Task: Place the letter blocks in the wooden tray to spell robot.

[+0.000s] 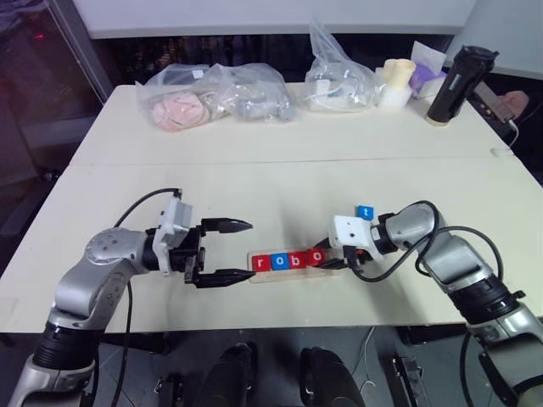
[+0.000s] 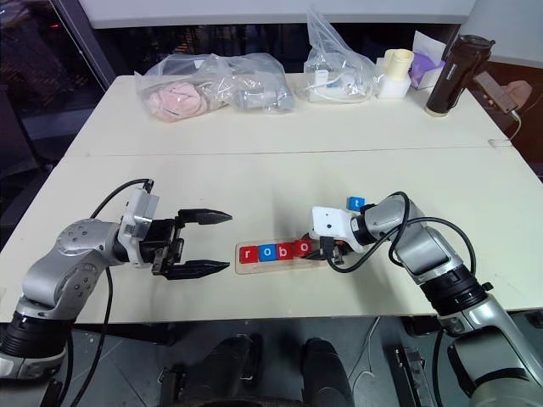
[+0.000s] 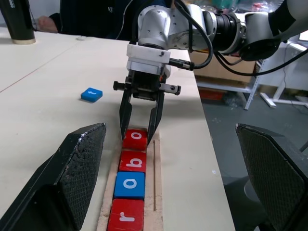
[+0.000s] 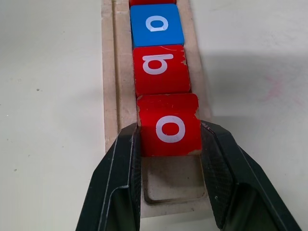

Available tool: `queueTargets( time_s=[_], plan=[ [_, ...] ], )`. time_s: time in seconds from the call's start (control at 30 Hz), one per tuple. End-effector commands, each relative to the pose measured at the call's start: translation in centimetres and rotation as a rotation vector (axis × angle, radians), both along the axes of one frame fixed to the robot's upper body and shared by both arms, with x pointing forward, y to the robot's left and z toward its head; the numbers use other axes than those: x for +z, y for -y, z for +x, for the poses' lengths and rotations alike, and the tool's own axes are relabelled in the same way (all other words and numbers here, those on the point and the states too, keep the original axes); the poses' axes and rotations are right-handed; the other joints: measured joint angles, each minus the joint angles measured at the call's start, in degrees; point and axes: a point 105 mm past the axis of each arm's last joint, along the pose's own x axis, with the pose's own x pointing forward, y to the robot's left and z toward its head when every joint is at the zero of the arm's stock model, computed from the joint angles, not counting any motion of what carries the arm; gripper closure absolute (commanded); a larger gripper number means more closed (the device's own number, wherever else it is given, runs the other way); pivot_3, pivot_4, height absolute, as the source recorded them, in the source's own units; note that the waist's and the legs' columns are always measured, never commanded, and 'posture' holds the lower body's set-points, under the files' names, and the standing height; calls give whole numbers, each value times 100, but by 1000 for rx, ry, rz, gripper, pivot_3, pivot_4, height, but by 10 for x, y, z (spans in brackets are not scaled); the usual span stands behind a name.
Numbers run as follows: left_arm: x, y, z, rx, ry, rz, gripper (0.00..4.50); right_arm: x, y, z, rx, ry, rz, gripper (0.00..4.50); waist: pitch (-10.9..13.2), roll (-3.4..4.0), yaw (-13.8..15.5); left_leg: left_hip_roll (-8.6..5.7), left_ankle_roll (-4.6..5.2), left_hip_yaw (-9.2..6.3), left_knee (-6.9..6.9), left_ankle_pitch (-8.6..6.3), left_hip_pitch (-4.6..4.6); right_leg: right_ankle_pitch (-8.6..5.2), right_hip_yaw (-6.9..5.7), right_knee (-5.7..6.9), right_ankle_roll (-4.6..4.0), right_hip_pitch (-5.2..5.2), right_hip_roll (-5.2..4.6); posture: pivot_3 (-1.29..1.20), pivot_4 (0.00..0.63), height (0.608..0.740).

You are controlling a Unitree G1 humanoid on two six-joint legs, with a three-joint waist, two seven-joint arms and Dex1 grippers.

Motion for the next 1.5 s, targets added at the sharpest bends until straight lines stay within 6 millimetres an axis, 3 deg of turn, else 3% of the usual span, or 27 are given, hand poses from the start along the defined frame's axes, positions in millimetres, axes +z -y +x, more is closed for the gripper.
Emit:
queueTargets(
  time_s=[0.03, 0.27, 0.57, 0.9, 1.23, 1.5],
  plan=[
    [9, -1, -2, -6, 35, -12, 0, 8, -6, 2, 17, 25, 20, 3353, 0, 0, 0, 0, 0, 0, 0, 0, 0, 0, 0, 0, 0, 0, 0, 0, 150, 738],
    [9, 0, -2, -3, 35, -11, 0, 16, -10, 1, 23, 27, 42, 48, 0, 0, 0, 0, 0, 0, 0, 0, 0, 1, 0, 1, 0, 0, 1, 0, 150, 738],
    [9, 2, -1, -9, 34, -16, 0, 40, -6, 15, -44, 100, 91, 48, 0, 0, 0, 0, 0, 0, 2, 0, 0, 1, 0, 1, -1, 0, 1, 0, 150, 738],
    [9, 3, 1, -15, 36, -11, 0, 24, -1, 2, -34, 13, 59, 48, 0, 0, -3, 0, 0, 1, 4, 0, 0, 2, 0, 2, 1, 1, 0, 0, 150, 738],
    [10, 3, 1, -12, 41, -10, 0, 12, 4, 11, -58, 45, 21, 48, 0, 0, -4, 0, 0, 1, 7, 0, 1, 2, 0, 4, 0, 1, 1, 0, 150, 738],
    [9, 4, 2, -13, 38, -13, 0, 20, 0, 15, -49, 66, 44, 48, 0, 0, -4, 0, 0, 1, 10, 0, 1, 3, 0, 6, 1, 2, 3, 0, 150, 738]
  ],
)
